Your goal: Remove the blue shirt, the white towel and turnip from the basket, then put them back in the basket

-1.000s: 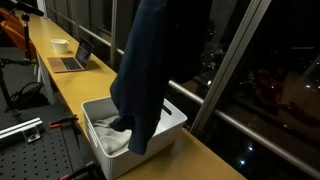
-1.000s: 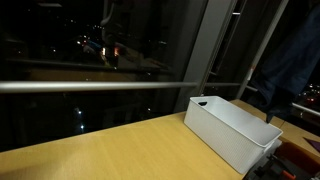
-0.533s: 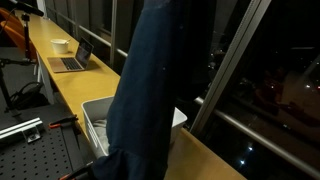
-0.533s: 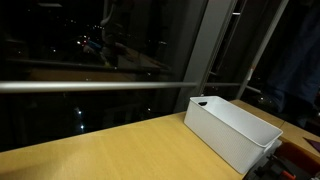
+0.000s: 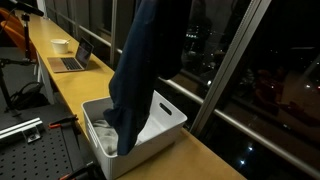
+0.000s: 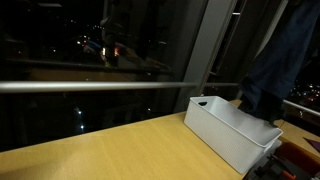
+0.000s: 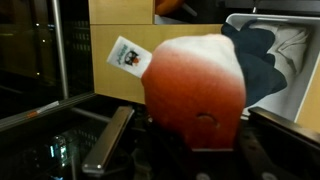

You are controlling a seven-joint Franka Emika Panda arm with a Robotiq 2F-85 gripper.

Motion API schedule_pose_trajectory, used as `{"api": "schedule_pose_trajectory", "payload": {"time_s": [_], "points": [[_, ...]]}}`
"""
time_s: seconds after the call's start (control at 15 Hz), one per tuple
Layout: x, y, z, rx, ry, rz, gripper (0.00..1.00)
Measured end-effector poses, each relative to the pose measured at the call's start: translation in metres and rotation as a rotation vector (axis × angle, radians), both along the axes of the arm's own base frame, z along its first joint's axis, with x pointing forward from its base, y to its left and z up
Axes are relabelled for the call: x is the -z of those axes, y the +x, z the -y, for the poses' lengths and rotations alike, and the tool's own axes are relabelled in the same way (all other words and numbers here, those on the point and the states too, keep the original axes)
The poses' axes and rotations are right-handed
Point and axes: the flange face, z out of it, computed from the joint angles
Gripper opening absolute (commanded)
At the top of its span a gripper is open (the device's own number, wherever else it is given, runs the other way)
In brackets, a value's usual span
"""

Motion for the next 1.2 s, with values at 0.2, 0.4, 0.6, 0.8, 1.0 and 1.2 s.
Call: {"api": "schedule_pose_trajectory", "payload": {"time_s": [0.2, 0.4, 0.6, 0.8, 1.0, 1.2], "points": [[0.015, 0.015, -0.019, -0.028, -0.013, -0.029, 0.03], [0.033, 0.03, -0.032, -0.045, -0.019, -0.062, 0.03], [0.049, 0.044, -0.037, -0.051, -0.024, -0.092, 0.03], [0.062, 0.054, -0.039, -0.052, -0.026, -0.116, 0.03], [0.073, 0.061, -0.036, -0.053, -0.011, -0.133, 0.03], [0.089, 0.071, -0.031, -0.064, 0.034, -0.159, 0.03]]}}
